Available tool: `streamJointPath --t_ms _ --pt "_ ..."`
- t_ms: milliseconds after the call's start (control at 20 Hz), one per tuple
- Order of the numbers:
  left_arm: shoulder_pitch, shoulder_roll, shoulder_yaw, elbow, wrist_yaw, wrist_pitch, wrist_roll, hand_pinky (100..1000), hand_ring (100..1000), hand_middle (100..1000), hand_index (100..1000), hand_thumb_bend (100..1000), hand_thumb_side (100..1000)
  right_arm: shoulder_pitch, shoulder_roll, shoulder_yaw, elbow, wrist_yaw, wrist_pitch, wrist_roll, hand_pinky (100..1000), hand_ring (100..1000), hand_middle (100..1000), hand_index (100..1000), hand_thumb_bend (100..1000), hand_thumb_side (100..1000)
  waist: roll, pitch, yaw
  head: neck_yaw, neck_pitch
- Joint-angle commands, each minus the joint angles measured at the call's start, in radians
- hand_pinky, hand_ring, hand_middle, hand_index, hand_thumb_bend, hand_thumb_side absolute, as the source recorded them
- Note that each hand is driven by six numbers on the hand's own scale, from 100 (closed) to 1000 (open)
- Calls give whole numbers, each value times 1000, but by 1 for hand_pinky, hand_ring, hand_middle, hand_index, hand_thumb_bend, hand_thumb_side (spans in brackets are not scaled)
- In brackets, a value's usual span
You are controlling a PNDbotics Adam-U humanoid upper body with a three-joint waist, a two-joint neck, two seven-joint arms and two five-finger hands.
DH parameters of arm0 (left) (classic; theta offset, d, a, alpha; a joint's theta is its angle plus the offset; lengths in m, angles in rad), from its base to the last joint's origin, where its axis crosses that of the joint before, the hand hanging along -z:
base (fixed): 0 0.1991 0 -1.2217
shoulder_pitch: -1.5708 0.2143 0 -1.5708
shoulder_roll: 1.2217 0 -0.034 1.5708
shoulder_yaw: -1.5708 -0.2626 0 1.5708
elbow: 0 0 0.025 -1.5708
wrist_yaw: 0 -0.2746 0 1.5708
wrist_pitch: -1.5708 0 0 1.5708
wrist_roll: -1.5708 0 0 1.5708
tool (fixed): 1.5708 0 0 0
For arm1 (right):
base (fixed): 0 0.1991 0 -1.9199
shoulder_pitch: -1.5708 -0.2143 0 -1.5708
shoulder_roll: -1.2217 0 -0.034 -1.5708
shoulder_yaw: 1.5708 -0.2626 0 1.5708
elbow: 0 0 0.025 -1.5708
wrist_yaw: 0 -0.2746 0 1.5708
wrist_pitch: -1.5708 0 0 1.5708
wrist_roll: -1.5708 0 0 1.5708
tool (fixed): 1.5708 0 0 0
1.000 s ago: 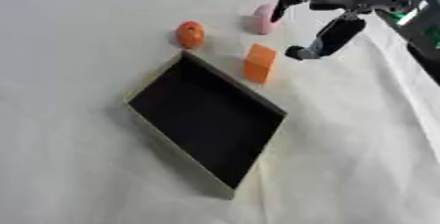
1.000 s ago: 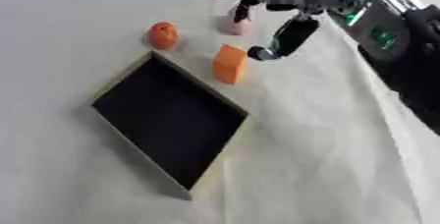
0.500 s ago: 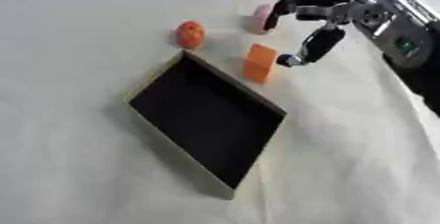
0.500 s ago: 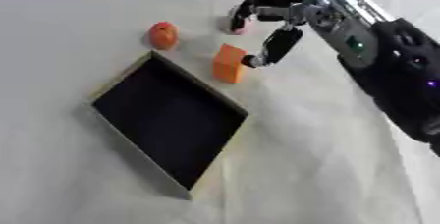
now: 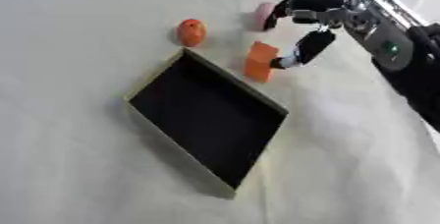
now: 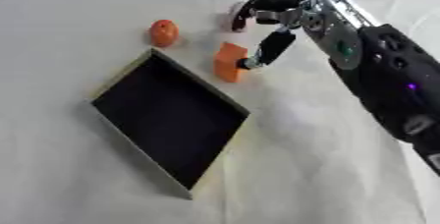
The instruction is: Pick up objects on the table and place them in the box.
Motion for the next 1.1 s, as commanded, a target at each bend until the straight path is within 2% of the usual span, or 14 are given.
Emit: streamJointPath --t_ms 50,400,750,1100 --pt "-11 13 0 -14 1 1 -5 600 601 720 642 104 939 -23 -4 -21 13 4 10 -9 933 932 772 854 423 521 3 -16 2 -3 1" --pt "-11 10 -1 -14 3 1 -7 599 600 720 641 103 940 -21 26 -31 79 30 25 -11 932 932 774 853 416 532 3 -13 5 -6 1" --pt "-11 7 -1 -14 4 1 -9 599 600 720 638 103 940 -18 56 -38 145 79 11 -24 929 928 771 849 415 535 4 -10 9 -8 1" --pt "-12 6 -2 -14 5 0 -11 599 600 720 638 103 940 -13 66 -33 156 65 -3 -9 923 917 750 840 382 548 5 -8 10 -6 4"
